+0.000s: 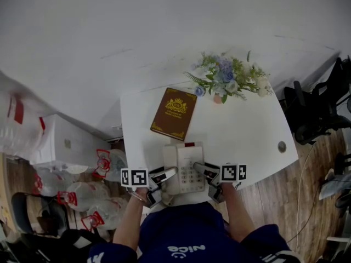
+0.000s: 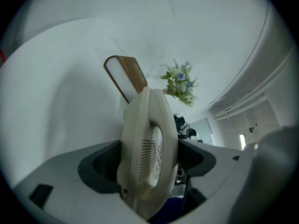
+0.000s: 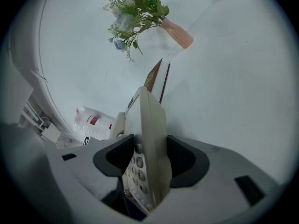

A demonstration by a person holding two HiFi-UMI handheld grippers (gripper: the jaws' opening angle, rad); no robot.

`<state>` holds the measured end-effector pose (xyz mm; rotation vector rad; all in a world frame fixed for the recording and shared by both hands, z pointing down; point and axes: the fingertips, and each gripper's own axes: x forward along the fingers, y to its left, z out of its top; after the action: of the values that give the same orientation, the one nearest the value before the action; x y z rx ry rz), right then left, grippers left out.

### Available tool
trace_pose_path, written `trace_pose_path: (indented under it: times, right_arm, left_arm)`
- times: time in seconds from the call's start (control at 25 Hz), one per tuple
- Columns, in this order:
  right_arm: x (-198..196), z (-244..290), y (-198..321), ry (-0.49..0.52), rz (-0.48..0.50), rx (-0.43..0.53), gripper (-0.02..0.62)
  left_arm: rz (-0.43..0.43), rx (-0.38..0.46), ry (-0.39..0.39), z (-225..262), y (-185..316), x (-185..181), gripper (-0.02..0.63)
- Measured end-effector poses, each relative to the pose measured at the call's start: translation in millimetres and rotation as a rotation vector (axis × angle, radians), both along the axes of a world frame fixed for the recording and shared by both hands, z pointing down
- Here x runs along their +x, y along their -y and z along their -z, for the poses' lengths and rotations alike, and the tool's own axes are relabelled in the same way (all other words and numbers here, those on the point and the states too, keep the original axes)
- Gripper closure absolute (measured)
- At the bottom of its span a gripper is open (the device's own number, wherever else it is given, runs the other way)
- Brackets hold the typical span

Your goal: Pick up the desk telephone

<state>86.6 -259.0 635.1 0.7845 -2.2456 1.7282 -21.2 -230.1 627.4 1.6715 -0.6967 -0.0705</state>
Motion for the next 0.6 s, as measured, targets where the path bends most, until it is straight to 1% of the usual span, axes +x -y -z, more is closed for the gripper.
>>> trace_pose_path:
  times: [0.2,0.36,0.6]
  right_arm:
    - [-5,9,-10,0.003,-0.023,0.02,0.354]
    - [-9,19,-18,-0.006,-0.029,0.05,0.353]
    - [-19,39,-28,0.004,-0.026,0.089,0.354]
  left_arm:
    - [0.017,0.017,0.003,9,-9,-7,0.213]
    - [0.013,0.027,0.003,16,-18,-11,0.213]
    - [0.003,0.077,0.013,36,-26,-22,0.213]
